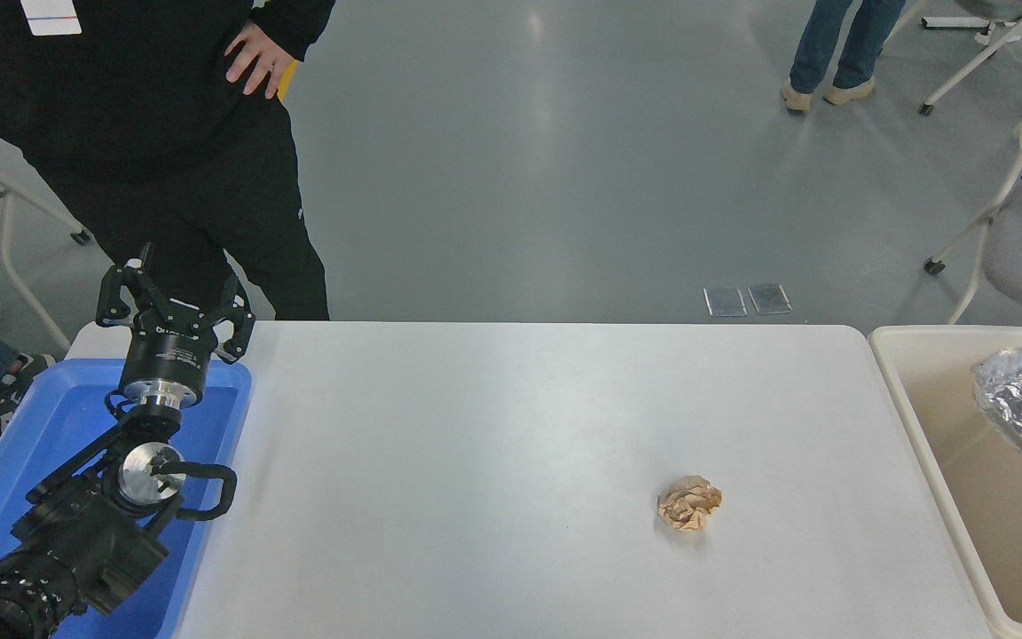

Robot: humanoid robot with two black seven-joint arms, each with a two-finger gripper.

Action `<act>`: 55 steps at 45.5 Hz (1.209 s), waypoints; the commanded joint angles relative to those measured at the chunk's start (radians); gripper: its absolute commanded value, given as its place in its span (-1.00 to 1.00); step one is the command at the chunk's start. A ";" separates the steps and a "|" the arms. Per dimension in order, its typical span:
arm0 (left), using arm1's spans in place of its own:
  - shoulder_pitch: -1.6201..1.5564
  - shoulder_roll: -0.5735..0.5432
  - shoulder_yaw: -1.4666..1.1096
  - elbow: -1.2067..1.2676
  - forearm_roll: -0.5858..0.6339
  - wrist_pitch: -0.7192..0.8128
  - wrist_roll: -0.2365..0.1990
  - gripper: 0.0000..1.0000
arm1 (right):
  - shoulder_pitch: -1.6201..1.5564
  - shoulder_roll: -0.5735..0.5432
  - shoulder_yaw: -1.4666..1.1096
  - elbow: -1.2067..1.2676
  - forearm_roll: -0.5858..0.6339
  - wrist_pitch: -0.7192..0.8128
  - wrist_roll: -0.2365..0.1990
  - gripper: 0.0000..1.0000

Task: Pick up foil plate and place in dustbin

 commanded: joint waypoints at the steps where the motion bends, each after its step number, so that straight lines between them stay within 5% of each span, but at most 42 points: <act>1: 0.000 -0.001 0.000 0.000 0.000 0.000 0.000 0.98 | -0.045 0.017 0.059 -0.039 0.003 -0.036 -0.001 0.02; 20: 0.000 0.001 0.000 0.000 0.000 0.000 0.000 0.98 | 0.013 0.040 0.062 -0.045 0.021 -0.067 0.000 1.00; 36: 0.000 0.001 -0.001 0.000 0.000 0.000 0.000 0.98 | 0.417 0.058 -0.143 0.068 0.001 -0.050 0.003 1.00; 55: 0.000 0.001 0.000 0.001 0.000 0.000 0.000 0.98 | 0.974 0.208 -0.494 0.574 -0.111 0.066 -0.001 1.00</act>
